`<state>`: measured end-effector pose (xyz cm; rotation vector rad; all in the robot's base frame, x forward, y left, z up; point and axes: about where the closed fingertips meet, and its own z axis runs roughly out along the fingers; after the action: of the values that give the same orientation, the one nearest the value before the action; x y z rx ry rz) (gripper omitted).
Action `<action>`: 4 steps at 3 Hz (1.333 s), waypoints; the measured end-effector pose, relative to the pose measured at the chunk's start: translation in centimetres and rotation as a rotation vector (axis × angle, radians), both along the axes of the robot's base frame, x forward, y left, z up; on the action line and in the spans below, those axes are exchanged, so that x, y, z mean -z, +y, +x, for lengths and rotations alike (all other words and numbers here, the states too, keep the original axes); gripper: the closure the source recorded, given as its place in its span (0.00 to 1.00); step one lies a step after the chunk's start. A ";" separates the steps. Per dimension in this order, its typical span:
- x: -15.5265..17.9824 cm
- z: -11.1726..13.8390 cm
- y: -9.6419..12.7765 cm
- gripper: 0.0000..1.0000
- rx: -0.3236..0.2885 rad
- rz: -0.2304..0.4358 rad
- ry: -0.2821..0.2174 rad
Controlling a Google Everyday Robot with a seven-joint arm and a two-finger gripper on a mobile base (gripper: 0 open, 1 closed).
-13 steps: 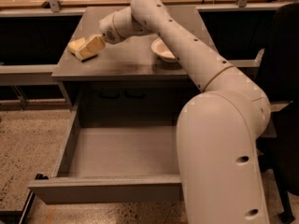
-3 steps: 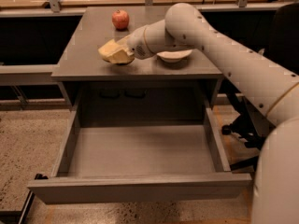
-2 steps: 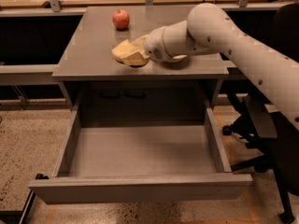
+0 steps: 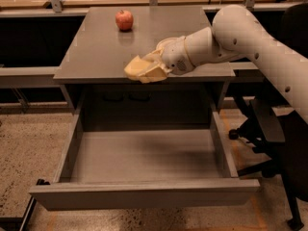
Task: Place sponge into top drawer
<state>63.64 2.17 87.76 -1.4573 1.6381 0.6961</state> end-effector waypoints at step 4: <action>4.5 -3.9 2.6 1.00 -0.144 -0.095 0.089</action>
Offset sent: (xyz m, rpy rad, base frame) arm -0.0184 0.0006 -0.0074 -0.0288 0.0321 0.0683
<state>59.74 4.72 83.30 -1.6458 1.6649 0.7818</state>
